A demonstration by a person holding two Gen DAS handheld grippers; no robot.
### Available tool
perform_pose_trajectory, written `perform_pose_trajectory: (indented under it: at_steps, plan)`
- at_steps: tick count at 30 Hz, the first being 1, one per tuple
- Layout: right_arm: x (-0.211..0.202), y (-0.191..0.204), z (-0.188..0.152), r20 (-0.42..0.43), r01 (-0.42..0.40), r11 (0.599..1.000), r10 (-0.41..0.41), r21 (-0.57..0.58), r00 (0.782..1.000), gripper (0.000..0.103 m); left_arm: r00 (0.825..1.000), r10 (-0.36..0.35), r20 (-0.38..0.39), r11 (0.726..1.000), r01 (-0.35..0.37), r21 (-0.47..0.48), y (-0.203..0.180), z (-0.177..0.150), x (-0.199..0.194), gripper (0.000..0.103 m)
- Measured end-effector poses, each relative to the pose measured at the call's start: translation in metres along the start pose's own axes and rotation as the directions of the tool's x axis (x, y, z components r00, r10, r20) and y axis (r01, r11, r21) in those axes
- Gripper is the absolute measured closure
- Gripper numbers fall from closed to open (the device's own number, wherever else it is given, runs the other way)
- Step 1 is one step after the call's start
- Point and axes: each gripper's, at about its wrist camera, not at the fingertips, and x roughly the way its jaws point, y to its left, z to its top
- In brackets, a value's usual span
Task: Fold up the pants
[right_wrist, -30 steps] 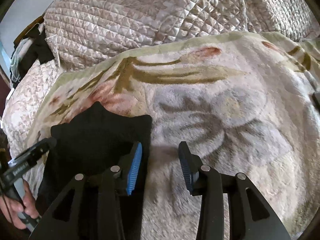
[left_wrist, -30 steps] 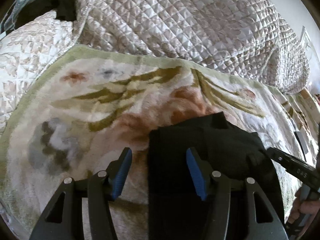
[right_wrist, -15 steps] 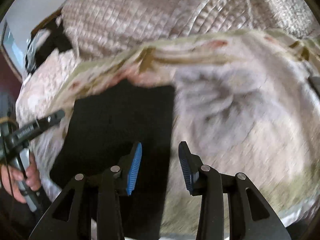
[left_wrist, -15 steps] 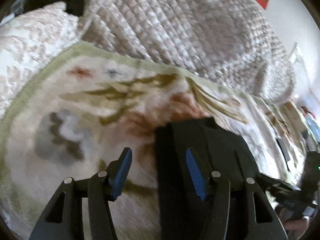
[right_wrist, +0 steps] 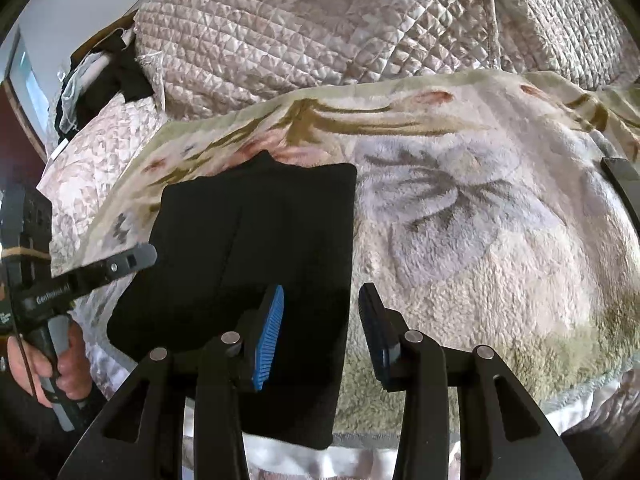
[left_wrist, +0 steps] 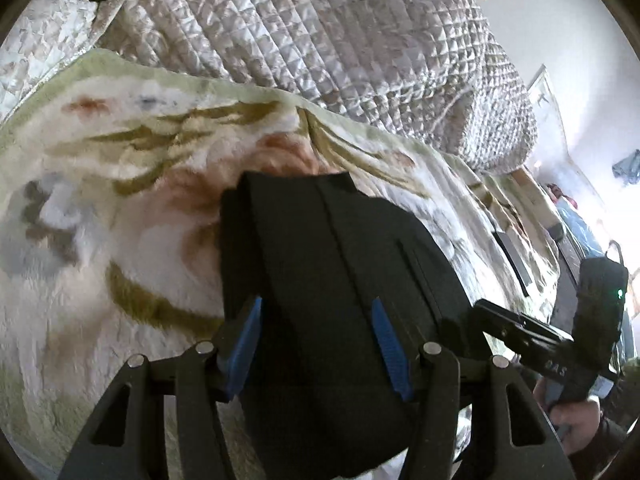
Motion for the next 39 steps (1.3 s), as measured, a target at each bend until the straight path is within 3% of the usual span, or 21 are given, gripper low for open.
perform_pose_trajectory:
  at_steps: [8,9,11,13,19,24,25,26,28,31,34,39]
  plan:
    - [0.004,0.000,-0.003,-0.016,-0.010,1.000,0.010,0.010,1.000,0.062,0.999,-0.036,-0.027,0.999,0.036,-0.029,0.004,-0.004,-0.002,0.047]
    - [0.004,0.000,-0.004,-0.016,-0.009,1.000,0.009,0.012,1.000,0.062,0.999,-0.031,-0.026,0.999,0.030,-0.031,0.004,-0.003,-0.003,0.051]
    - [0.004,-0.001,-0.004,-0.015,-0.009,1.000,0.009,0.015,1.000,0.062,1.000,-0.006,-0.004,0.999,0.006,-0.045,0.007,-0.002,-0.007,0.073]
    - [0.004,-0.001,-0.004,-0.014,-0.008,1.000,0.008,0.014,1.000,0.062,1.000,-0.008,0.013,0.998,0.009,-0.056,0.009,-0.001,-0.010,0.078]
    - [0.005,-0.004,-0.003,-0.009,-0.007,1.000,0.007,0.019,1.000,0.062,1.000,0.002,0.016,0.998,-0.001,-0.058,0.011,0.002,-0.009,0.078]
    - [-0.003,-0.004,-0.002,0.018,-0.014,1.000,0.014,0.016,1.000,0.064,0.993,0.090,0.077,0.995,-0.085,-0.059,0.015,0.007,-0.019,0.080]
    - [-0.005,-0.002,-0.002,0.028,-0.013,1.000,0.013,0.010,1.000,0.073,0.992,0.076,0.097,0.996,-0.072,-0.043,0.011,0.009,-0.022,0.081]
    - [-0.006,-0.001,-0.002,0.038,-0.012,1.000,0.012,0.005,0.999,0.093,0.992,0.058,0.114,0.998,-0.056,-0.016,0.004,0.009,-0.025,0.081]
    - [-0.002,0.006,-0.006,0.027,-0.025,0.999,0.025,-0.020,0.999,0.099,0.992,0.022,0.123,0.999,-0.027,0.040,-0.011,0.010,-0.025,0.081]
    - [0.009,0.022,-0.014,-0.033,-0.068,0.995,0.066,-0.079,0.997,0.099,0.998,0.018,0.055,0.996,-0.022,0.083,-0.023,0.007,-0.010,0.081]
    - [0.005,0.033,-0.012,-0.046,-0.138,0.984,0.134,-0.115,0.990,0.099,0.996,0.086,-0.024,0.988,-0.082,0.127,-0.022,0.002,0.006,0.081]
    - [0.008,0.032,0.000,-0.017,-0.094,0.988,0.093,-0.121,0.996,0.099,0.987,0.155,-0.037,0.977,-0.147,0.154,-0.018,0.000,0.004,0.081]
